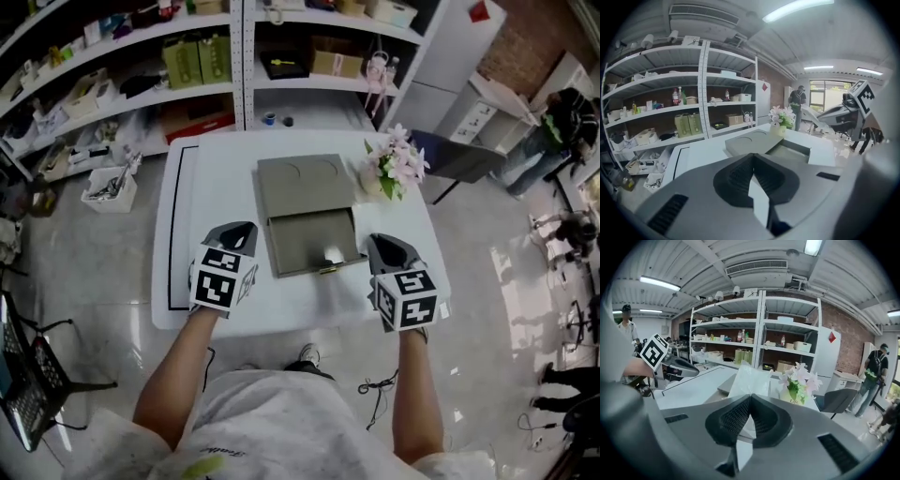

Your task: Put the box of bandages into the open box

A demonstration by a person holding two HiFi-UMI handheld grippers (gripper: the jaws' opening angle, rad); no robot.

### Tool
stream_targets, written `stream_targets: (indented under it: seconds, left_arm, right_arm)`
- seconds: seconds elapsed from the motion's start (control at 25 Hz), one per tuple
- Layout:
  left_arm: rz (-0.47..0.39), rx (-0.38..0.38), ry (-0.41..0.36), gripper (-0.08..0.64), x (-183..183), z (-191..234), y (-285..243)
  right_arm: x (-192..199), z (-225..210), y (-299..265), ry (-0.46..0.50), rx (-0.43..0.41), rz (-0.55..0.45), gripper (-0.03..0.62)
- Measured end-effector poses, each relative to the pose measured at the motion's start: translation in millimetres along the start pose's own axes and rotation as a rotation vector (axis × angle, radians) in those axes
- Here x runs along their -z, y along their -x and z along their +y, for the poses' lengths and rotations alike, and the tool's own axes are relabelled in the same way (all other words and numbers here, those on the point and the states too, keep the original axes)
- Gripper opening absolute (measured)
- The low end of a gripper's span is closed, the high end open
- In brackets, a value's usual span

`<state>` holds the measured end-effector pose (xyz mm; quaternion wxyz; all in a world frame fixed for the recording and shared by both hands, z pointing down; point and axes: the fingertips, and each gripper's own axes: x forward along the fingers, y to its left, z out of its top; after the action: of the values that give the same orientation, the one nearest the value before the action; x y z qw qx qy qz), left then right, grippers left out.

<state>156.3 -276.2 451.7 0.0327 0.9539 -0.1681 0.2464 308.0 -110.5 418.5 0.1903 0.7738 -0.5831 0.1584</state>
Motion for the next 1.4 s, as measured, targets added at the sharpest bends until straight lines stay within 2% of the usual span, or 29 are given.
stream_targets:
  seconds: [0.32,0.56,1.4]
  left_arm:
    - [0.023,-0.116,0.044,0.005,8,12,-8]
    - [0.037,-0.176,0.068,0.005,13,11,-14]
    - [0.049,-0.333,0.142,0.005,14,0,-4]
  right_arm:
    - [3,-7,-42,0.099,-0.15,0.029,0.006]
    - [10,-11,-61,0.17,-0.248,0.056,0.006]
    - [44,23,-107,0.59,-0.62,0.151,0.006]
